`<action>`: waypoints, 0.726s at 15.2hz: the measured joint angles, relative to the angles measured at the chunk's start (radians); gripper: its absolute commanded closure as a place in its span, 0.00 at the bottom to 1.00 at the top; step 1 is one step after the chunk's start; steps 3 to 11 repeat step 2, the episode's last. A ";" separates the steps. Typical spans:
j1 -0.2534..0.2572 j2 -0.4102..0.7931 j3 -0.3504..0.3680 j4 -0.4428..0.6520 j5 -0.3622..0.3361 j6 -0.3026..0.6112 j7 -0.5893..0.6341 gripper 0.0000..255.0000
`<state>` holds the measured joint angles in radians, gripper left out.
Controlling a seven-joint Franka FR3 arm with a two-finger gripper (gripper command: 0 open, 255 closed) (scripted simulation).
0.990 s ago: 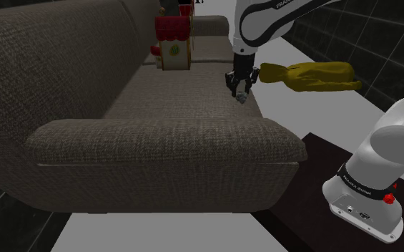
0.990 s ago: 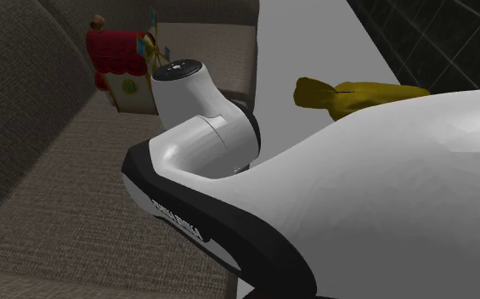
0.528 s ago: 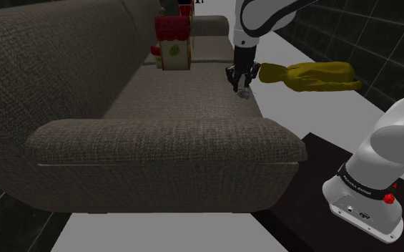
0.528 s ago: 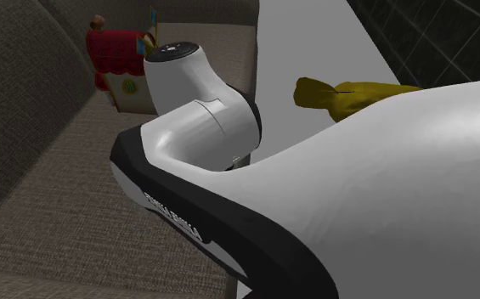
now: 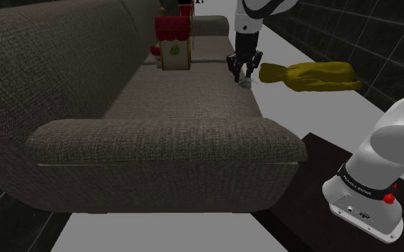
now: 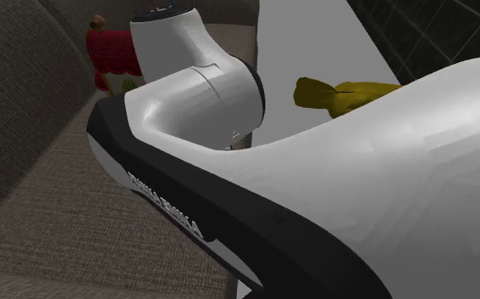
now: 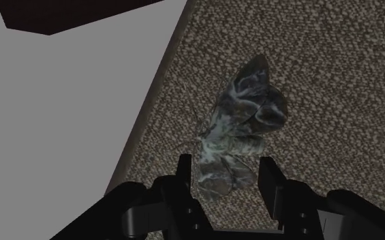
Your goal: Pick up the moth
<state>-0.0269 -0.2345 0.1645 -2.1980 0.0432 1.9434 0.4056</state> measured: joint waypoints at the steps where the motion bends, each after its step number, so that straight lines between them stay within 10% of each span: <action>1: 0.000 -0.002 -0.001 0.009 0.000 -0.012 -0.001 1.00; 11: 0.000 -0.002 -0.001 0.019 0.000 -0.021 0.000 1.00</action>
